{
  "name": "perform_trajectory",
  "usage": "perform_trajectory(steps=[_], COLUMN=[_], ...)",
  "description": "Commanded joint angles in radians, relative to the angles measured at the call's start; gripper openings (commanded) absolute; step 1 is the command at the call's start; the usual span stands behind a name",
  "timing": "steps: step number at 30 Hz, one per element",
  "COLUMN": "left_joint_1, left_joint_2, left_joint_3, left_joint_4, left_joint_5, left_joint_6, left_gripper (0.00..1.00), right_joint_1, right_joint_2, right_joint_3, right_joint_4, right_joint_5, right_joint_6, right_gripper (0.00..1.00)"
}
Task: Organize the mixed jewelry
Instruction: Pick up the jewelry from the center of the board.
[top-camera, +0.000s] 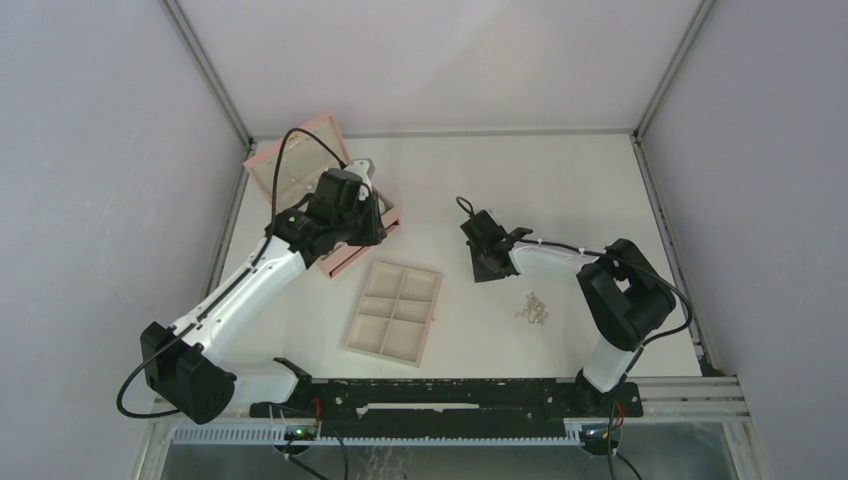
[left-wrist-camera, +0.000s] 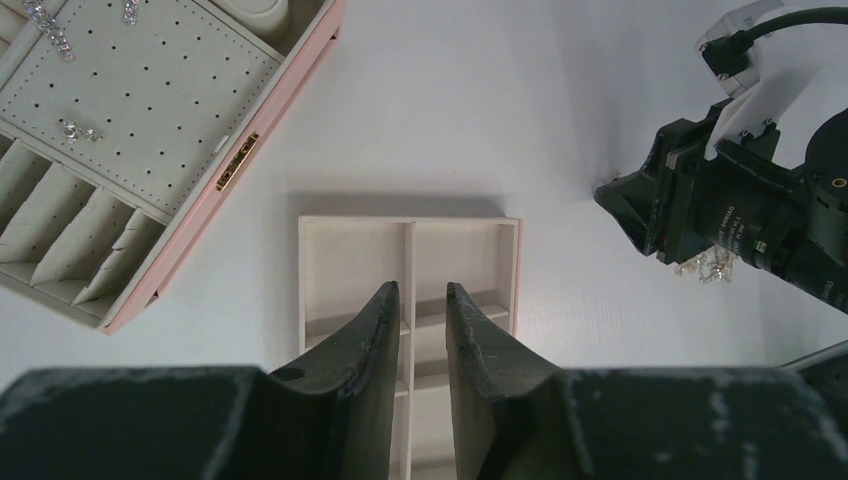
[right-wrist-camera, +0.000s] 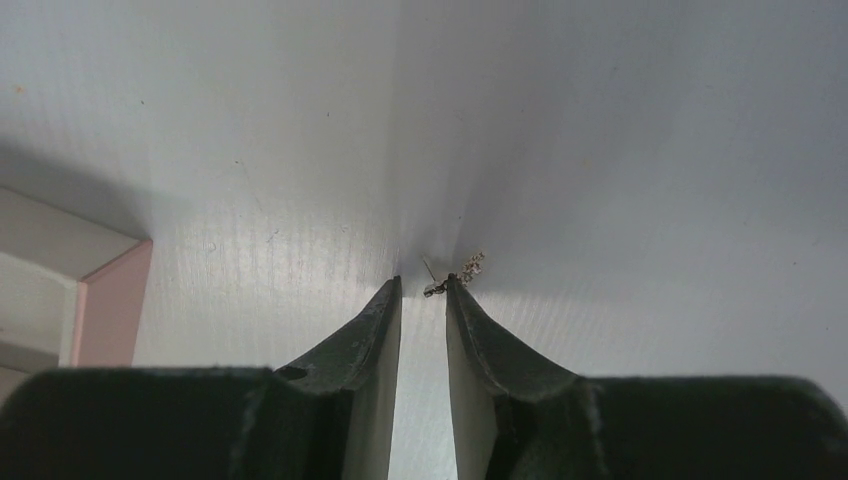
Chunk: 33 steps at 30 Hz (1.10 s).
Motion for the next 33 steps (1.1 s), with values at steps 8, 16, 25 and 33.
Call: perform_trajectory(steps=[8, 16, 25, 33], left_joint_1=[0.004, 0.003, 0.004, 0.004], left_joint_2=[-0.01, -0.015, -0.014, -0.007], left_joint_3=[0.001, -0.004, -0.007, -0.006], left_joint_4=[0.022, 0.022, 0.02, 0.02], left_joint_5=[-0.007, -0.02, -0.025, -0.028], left_joint_6=[-0.014, -0.015, -0.012, -0.011], left_gripper=[0.28, 0.28, 0.28, 0.28], right_joint_1=[-0.001, -0.001, -0.004, -0.003], right_joint_2=[-0.007, -0.051, -0.011, 0.005], right_joint_3=[0.033, 0.038, 0.05, 0.07], right_joint_4=[0.026, 0.032, 0.034, 0.034], right_joint_5=[0.035, 0.032, 0.039, 0.029], right_joint_6=[-0.022, -0.045, -0.055, -0.059], right_gripper=[0.28, 0.28, 0.27, 0.24])
